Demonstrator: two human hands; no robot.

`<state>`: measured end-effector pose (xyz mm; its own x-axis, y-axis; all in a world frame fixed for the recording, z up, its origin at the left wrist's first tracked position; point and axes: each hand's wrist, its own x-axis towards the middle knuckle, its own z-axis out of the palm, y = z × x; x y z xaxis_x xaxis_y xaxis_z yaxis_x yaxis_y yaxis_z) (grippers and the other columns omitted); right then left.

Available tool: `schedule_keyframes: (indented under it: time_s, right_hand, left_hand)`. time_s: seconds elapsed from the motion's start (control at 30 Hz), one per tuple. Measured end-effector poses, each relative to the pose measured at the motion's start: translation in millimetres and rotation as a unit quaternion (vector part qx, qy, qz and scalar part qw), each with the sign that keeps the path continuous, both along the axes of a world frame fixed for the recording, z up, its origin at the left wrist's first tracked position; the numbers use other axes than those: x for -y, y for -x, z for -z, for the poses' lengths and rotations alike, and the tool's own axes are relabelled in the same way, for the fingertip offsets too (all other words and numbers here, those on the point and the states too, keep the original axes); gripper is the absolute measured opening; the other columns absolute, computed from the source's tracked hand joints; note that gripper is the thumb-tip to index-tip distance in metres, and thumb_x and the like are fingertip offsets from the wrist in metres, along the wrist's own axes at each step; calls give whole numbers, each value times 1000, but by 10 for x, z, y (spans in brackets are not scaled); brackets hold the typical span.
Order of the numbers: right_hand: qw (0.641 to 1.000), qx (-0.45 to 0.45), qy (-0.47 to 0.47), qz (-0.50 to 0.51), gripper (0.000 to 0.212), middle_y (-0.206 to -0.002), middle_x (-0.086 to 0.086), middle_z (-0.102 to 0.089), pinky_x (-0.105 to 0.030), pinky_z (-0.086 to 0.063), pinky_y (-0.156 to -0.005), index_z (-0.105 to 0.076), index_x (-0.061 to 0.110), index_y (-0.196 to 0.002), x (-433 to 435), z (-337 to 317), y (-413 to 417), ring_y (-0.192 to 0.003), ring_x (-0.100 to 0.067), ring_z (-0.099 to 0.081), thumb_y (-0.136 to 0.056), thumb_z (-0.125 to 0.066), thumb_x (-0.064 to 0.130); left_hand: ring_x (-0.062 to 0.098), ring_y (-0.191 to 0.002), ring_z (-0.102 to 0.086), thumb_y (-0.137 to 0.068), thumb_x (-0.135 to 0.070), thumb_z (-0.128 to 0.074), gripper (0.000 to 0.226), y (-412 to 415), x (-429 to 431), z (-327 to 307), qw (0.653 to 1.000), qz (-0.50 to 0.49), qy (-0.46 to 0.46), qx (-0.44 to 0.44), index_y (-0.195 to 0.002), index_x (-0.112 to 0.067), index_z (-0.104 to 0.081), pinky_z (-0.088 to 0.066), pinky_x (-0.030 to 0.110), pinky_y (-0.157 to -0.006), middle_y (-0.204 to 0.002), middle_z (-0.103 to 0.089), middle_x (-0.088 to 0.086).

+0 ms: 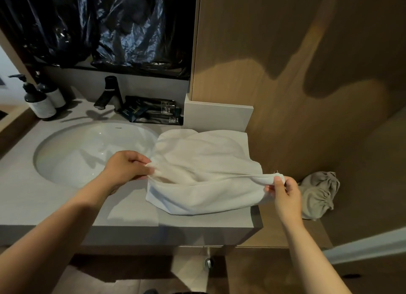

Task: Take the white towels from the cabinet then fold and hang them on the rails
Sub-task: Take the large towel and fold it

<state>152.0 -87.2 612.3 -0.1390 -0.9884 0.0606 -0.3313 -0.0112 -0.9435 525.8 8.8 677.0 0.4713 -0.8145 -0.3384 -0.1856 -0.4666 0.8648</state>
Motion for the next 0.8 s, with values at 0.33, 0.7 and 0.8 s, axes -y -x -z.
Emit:
schedule_keyframes:
  time_s: [0.33, 0.7, 0.8]
  right_hand:
    - [1000, -4, -1, 4, 27, -84, 0, -64, -32, -48, -73, -59, 4, -101, 27, -17, -45, -77, -10, -61, -102, -46, 27]
    - [1000, 7, -2, 13, 22, -87, -4, -65, -41, -52, -81, -58, 9, -100, 112, -64, 1, -86, -24, -65, -102, -46, 28]
    - [1000, -7, 0, 13, 22, -84, -2, -64, -34, -50, -74, -58, 9, -100, 104, -101, -19, -82, -20, -63, -102, -46, 28]
  left_hand:
    - [10, -136, -29, -67, -51, -80, 54, 111, -187, 164, 848, 347, 123, 382, -117, -36, -66, -31, 25, -108, -153, -26, -14]
    - [-2, -105, -49, -73, -79, -48, 61, 0, -12, 107, 853, 356, 100, 369, -70, -25, -77, -38, 10, -83, -121, -60, -17]
    - [9, -125, -39, -80, -60, -63, 41, -4, 47, 41, 823, 359, 36, 439, -72, -22, -75, -43, 26, -93, -148, -38, -11]
